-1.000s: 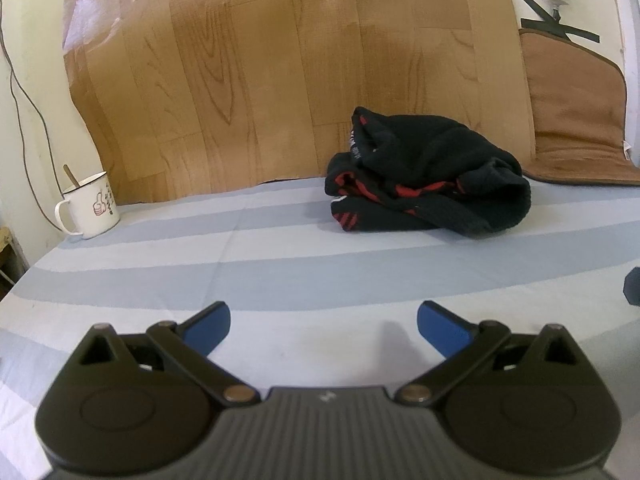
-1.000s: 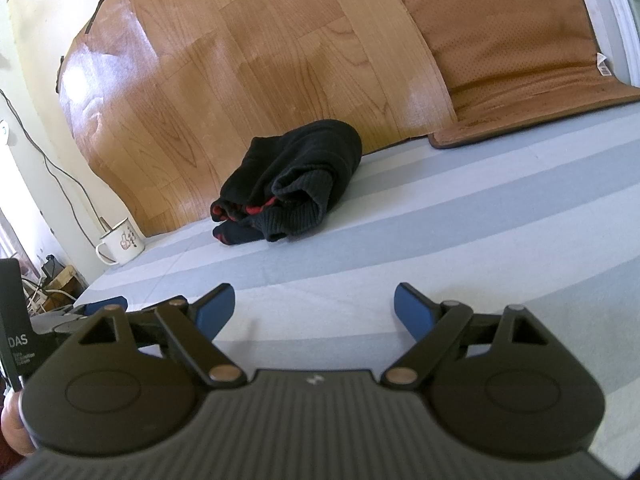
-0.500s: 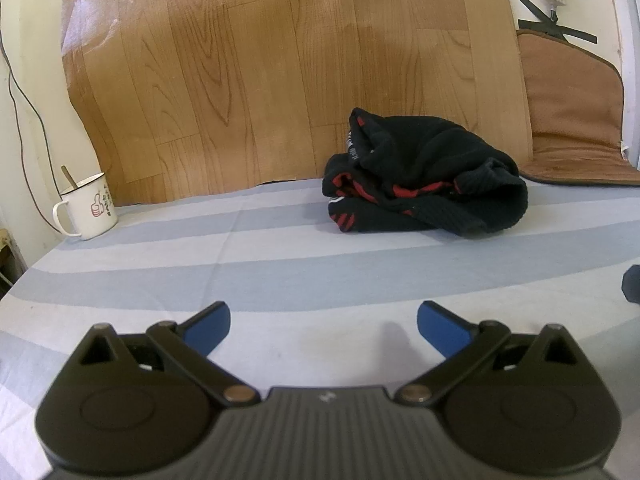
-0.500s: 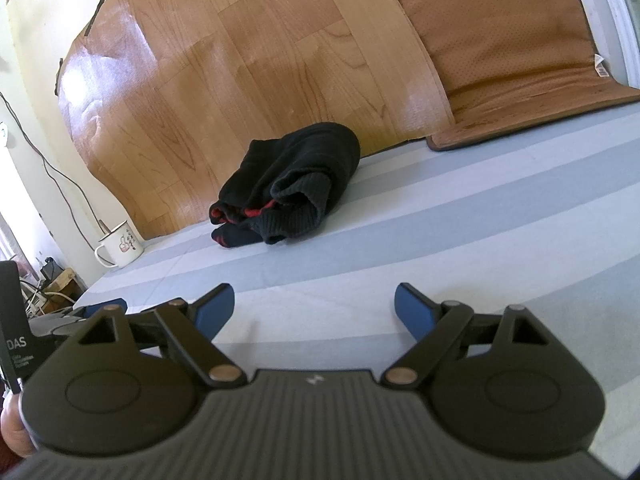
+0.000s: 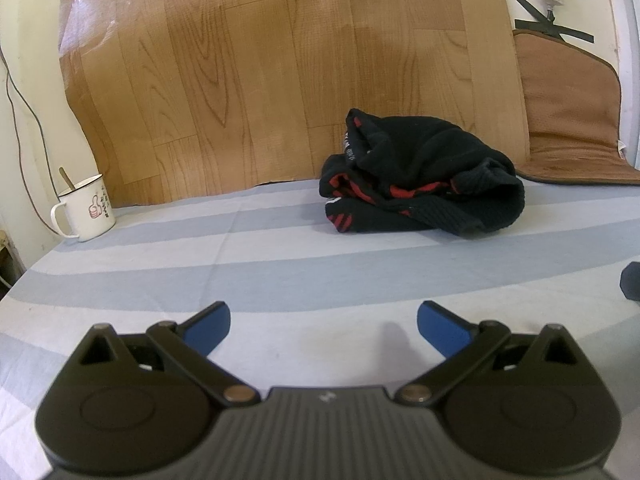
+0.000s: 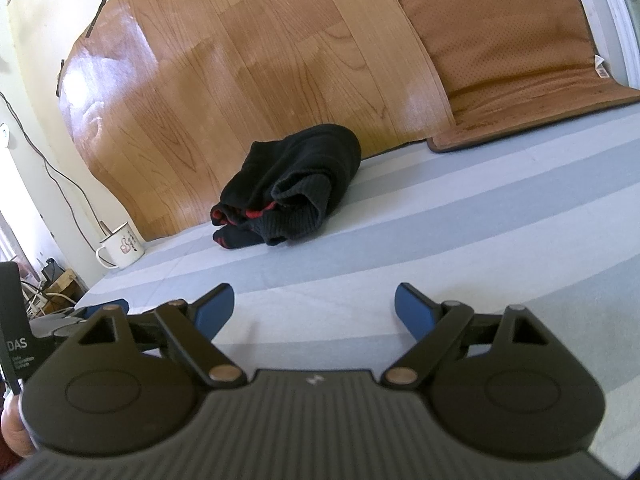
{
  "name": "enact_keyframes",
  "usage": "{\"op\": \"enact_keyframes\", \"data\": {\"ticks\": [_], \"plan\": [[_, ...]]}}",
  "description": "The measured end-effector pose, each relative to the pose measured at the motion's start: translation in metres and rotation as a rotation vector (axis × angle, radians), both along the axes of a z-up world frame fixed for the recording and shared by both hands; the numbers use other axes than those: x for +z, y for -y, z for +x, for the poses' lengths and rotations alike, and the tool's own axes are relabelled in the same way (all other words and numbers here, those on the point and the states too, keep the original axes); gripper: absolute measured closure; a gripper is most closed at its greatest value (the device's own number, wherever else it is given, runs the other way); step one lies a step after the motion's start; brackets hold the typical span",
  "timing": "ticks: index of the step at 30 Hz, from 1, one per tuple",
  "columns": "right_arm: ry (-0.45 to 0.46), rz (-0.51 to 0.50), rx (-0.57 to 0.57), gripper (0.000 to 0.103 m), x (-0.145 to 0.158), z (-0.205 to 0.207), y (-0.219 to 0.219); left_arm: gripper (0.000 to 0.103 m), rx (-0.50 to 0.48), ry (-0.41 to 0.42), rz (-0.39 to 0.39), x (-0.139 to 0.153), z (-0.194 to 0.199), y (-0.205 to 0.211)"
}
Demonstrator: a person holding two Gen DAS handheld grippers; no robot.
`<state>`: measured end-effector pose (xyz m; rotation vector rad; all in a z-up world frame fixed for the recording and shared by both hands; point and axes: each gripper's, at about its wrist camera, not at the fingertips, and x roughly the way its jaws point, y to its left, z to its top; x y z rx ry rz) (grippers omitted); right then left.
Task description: Fold small clothes
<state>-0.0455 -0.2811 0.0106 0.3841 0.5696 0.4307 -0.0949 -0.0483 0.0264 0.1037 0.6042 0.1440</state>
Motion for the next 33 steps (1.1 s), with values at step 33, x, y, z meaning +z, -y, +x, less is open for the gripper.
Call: {"op": "enact_keyframes", "data": {"ticks": [33], "plan": [[-0.003,-0.002,-0.006,0.013,0.001,-0.0002,-0.0004,0.0,-0.007,-0.003,-0.005,0.0003,0.001,0.0]]}}
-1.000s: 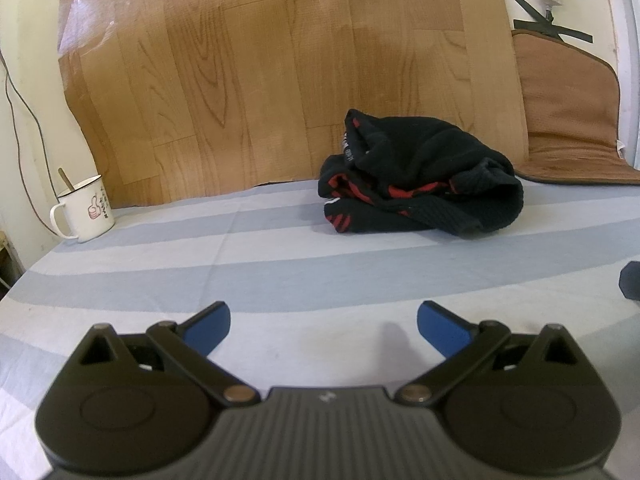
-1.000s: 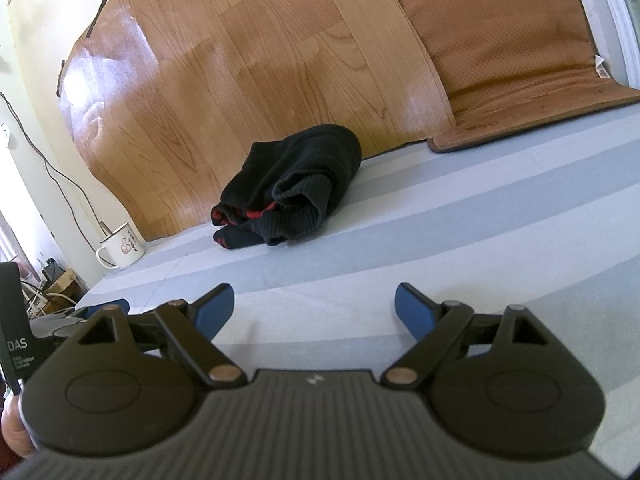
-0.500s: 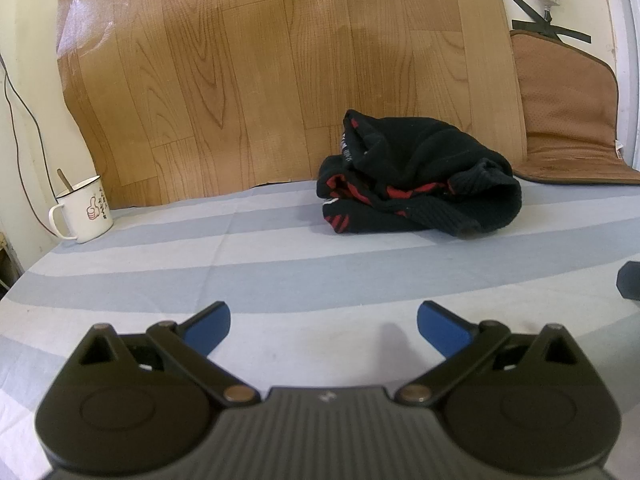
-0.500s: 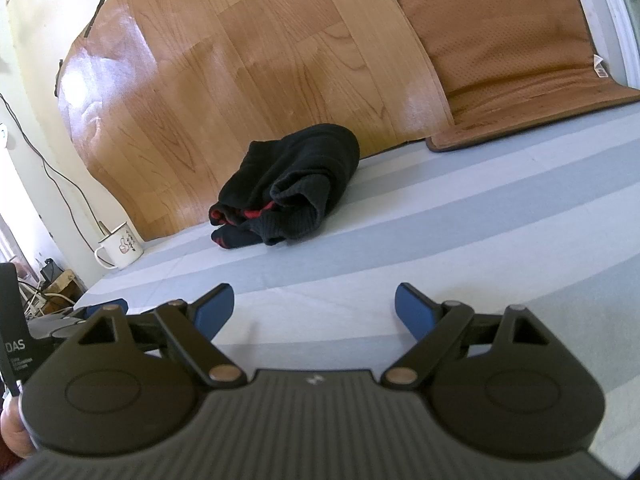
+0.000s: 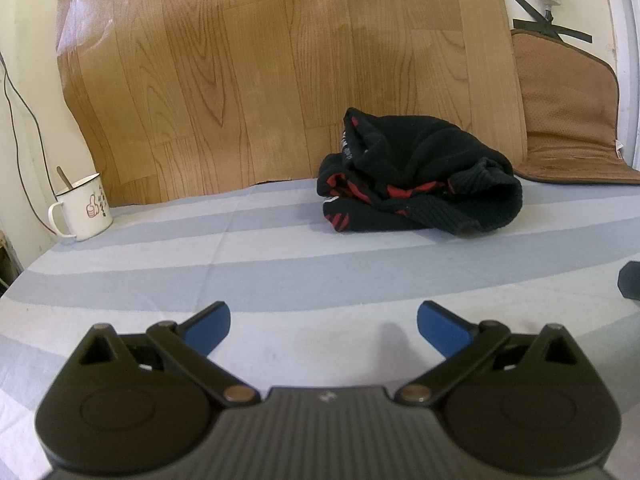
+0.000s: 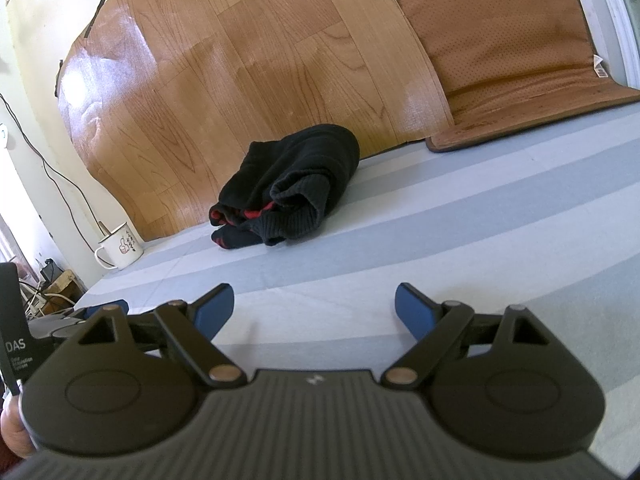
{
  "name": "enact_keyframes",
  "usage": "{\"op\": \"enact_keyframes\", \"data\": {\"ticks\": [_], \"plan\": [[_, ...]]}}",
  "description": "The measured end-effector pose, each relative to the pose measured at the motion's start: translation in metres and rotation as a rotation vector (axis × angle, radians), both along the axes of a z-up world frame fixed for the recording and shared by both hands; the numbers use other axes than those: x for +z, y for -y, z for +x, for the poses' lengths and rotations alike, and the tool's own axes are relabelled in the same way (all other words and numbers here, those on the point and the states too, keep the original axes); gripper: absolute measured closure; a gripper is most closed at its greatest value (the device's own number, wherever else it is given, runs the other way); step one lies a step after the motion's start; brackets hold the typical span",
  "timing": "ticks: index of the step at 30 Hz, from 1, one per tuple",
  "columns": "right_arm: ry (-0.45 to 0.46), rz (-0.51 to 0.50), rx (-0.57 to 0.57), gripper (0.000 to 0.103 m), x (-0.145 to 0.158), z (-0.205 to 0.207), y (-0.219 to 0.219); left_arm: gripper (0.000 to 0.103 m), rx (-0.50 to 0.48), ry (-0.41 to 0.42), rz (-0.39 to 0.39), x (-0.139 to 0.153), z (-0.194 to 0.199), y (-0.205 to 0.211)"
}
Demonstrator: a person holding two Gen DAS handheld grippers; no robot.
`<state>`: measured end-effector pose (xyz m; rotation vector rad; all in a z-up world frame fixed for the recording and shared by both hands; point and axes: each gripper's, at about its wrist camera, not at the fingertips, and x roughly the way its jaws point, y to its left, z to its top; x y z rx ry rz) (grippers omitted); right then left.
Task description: Fold small clothes
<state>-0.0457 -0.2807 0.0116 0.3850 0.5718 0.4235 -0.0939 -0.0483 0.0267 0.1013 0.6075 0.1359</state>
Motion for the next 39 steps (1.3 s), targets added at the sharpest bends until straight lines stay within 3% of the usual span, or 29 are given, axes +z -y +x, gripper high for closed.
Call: {"op": "enact_keyframes", "data": {"ticks": [39], "plan": [[-0.001,0.0,-0.003,0.013,0.0004,-0.0006,-0.0008,0.0,0.007,-0.021,-0.019,-0.0001,0.0023,-0.0071]]}}
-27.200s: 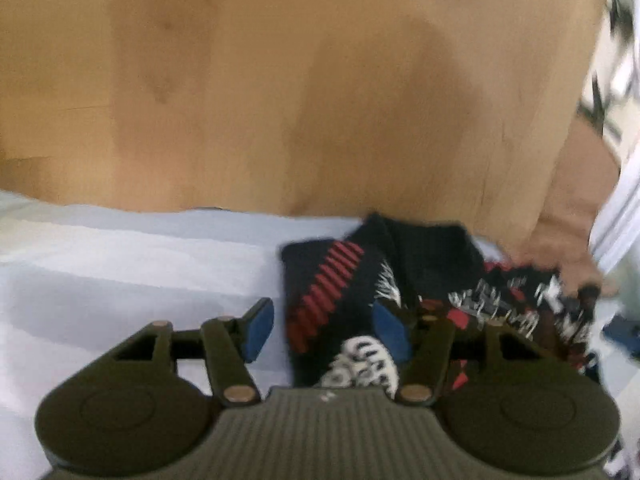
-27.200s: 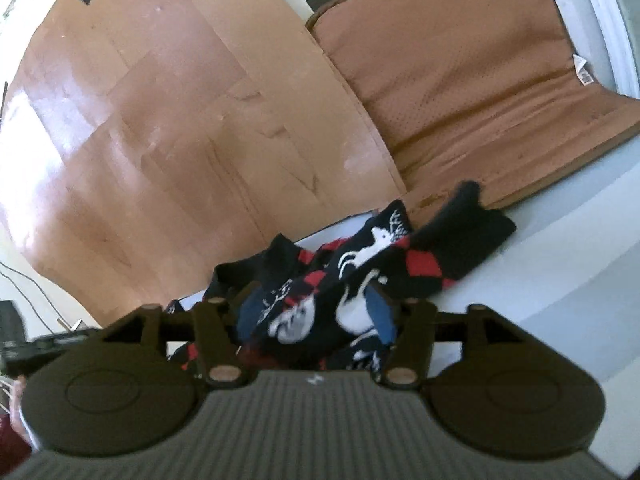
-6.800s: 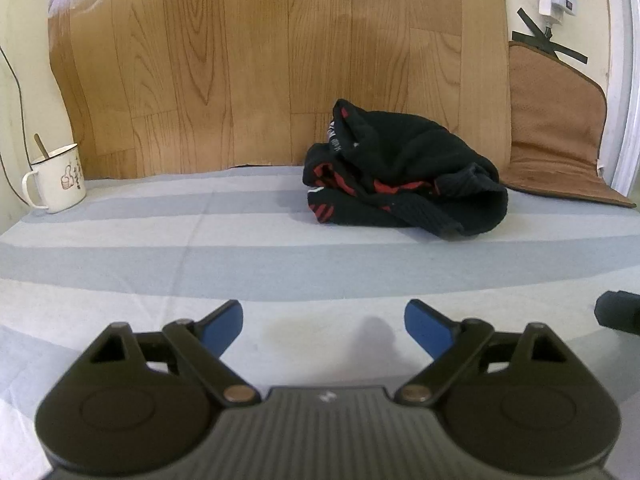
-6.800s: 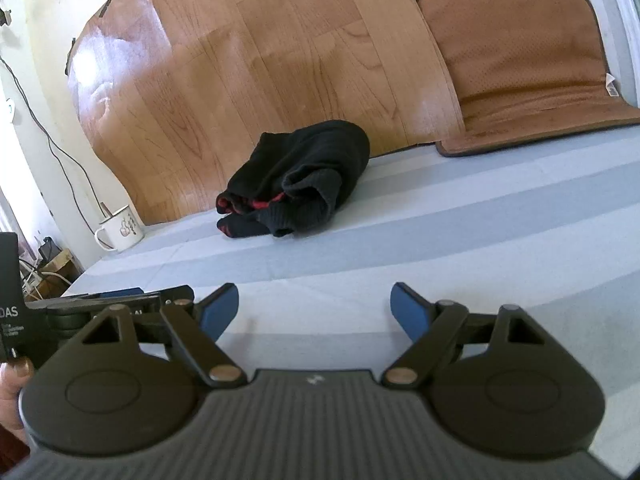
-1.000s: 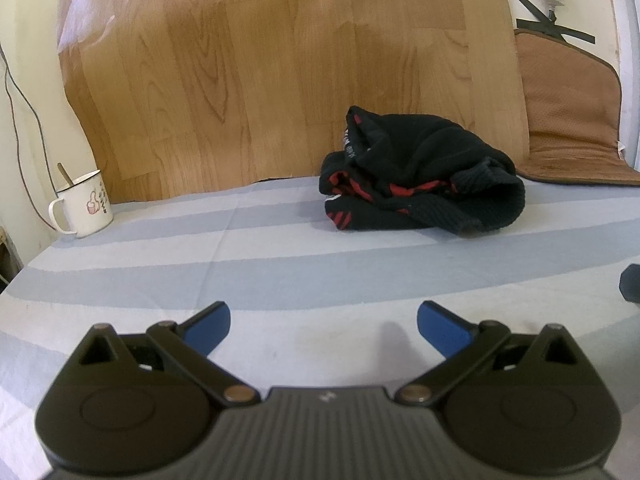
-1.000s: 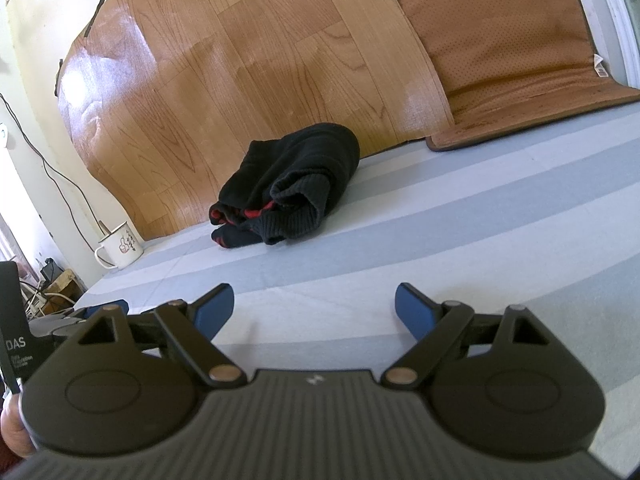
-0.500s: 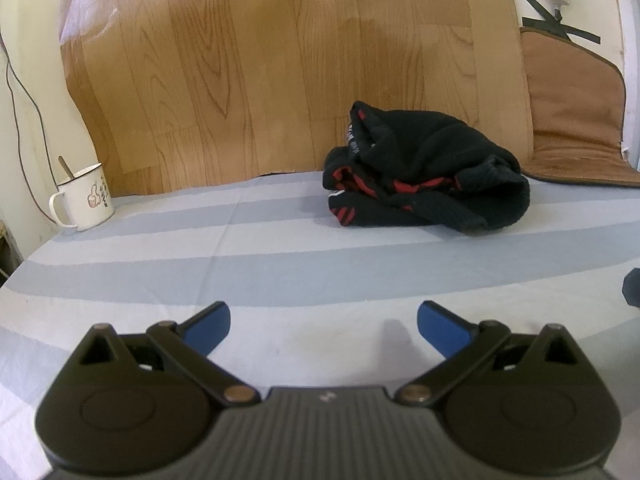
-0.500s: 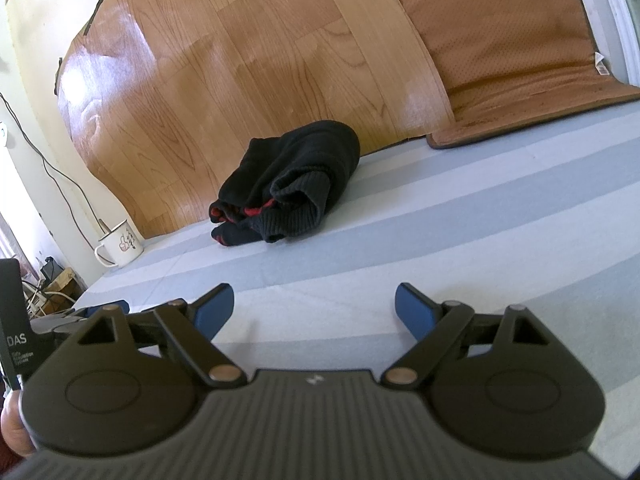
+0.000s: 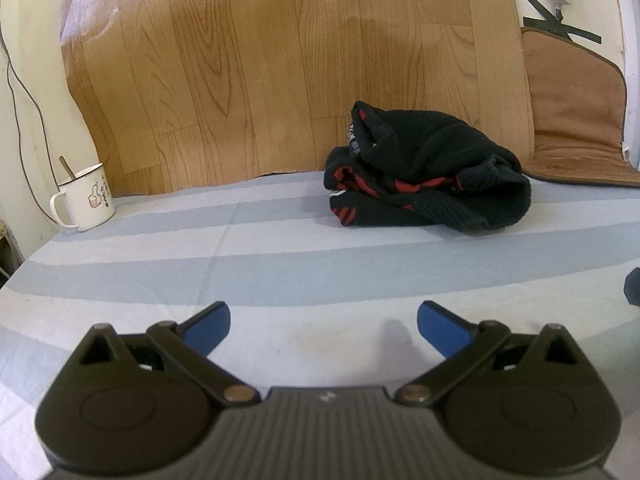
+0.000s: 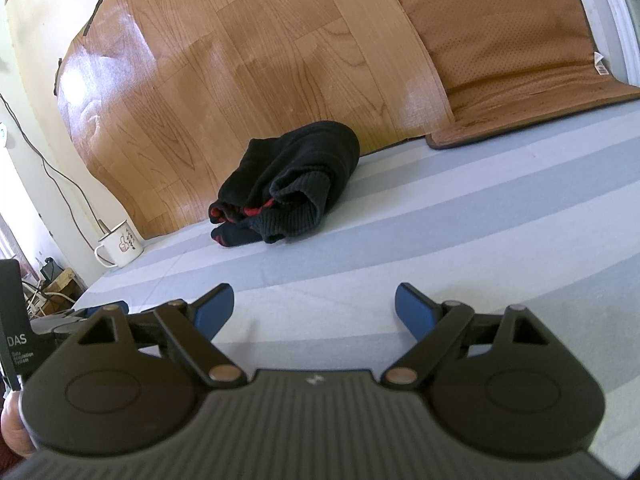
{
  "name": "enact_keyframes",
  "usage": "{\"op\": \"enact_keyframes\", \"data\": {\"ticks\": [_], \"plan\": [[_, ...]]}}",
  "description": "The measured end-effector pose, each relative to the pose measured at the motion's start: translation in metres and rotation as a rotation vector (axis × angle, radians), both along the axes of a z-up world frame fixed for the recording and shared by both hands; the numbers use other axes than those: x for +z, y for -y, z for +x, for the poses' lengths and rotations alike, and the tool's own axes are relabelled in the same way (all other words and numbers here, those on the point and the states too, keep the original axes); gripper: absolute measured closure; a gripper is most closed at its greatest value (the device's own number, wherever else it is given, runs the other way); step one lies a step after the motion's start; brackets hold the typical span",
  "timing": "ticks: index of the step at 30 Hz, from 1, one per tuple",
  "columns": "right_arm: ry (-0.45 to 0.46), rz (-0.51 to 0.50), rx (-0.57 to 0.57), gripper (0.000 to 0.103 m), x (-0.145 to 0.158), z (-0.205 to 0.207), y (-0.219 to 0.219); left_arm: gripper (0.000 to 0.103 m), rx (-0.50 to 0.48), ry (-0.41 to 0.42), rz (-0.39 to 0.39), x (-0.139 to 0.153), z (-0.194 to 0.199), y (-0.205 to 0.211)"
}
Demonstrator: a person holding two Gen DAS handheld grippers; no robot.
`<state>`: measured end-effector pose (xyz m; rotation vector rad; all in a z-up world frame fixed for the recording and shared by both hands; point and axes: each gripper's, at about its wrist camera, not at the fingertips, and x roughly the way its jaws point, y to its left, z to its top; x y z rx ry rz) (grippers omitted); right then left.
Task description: Fold small clothes
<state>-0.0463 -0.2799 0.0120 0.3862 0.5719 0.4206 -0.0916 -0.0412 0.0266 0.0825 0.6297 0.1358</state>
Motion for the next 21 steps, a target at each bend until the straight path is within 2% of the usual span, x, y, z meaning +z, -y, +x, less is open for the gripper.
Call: {"op": "enact_keyframes", "data": {"ticks": [21], "plan": [[0.0,0.001,0.004,0.013,-0.0002,-0.0001,0.0008,0.0,-0.002,-0.003,0.006,0.0002,0.0004,0.0004]]}}
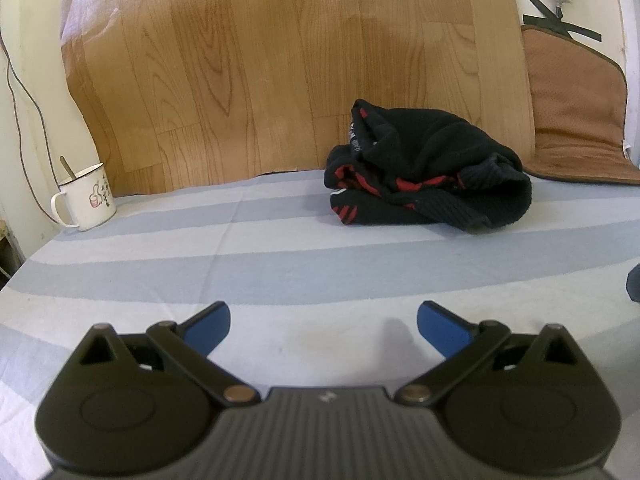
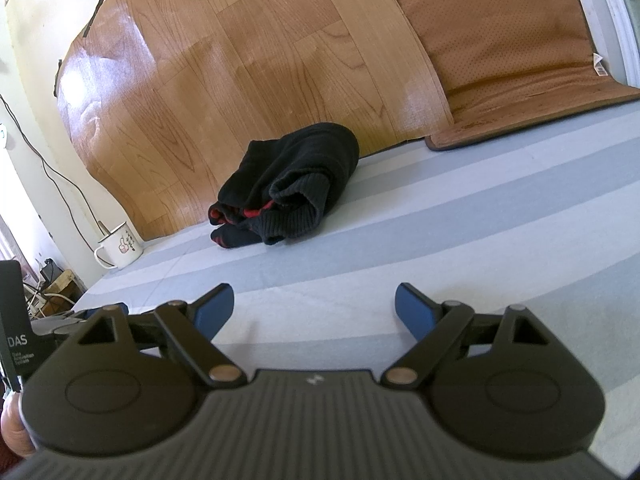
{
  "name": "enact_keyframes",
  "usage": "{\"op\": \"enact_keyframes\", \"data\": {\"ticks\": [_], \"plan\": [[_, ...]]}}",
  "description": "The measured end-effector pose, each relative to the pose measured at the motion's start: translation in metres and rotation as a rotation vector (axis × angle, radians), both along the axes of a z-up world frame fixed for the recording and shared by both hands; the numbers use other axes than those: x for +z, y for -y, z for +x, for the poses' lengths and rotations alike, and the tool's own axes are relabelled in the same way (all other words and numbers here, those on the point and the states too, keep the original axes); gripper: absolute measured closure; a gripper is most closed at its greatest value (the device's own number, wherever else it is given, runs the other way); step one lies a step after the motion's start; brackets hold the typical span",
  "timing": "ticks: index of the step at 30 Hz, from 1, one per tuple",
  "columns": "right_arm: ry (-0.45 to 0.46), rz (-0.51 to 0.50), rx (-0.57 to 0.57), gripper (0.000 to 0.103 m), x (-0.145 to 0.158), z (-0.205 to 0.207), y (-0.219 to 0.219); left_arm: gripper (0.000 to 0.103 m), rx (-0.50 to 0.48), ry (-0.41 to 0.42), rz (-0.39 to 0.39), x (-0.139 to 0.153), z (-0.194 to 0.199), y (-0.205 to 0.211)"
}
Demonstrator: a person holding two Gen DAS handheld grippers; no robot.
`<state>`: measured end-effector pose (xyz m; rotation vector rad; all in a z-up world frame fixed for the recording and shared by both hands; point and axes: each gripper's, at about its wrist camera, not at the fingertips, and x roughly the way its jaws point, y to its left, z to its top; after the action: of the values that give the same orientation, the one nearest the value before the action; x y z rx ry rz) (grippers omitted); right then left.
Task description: Fold small clothes
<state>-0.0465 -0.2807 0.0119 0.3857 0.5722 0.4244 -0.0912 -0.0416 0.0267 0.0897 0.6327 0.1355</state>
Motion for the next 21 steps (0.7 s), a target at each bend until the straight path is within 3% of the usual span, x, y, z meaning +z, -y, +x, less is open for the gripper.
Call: {"op": "enact_keyframes", "data": {"ticks": [21], "plan": [[0.0,0.001,0.003,0.013,0.0004,0.0,0.0007,0.0,-0.009,-0.015,0.003,0.0014,0.0006,-0.0029]]}}
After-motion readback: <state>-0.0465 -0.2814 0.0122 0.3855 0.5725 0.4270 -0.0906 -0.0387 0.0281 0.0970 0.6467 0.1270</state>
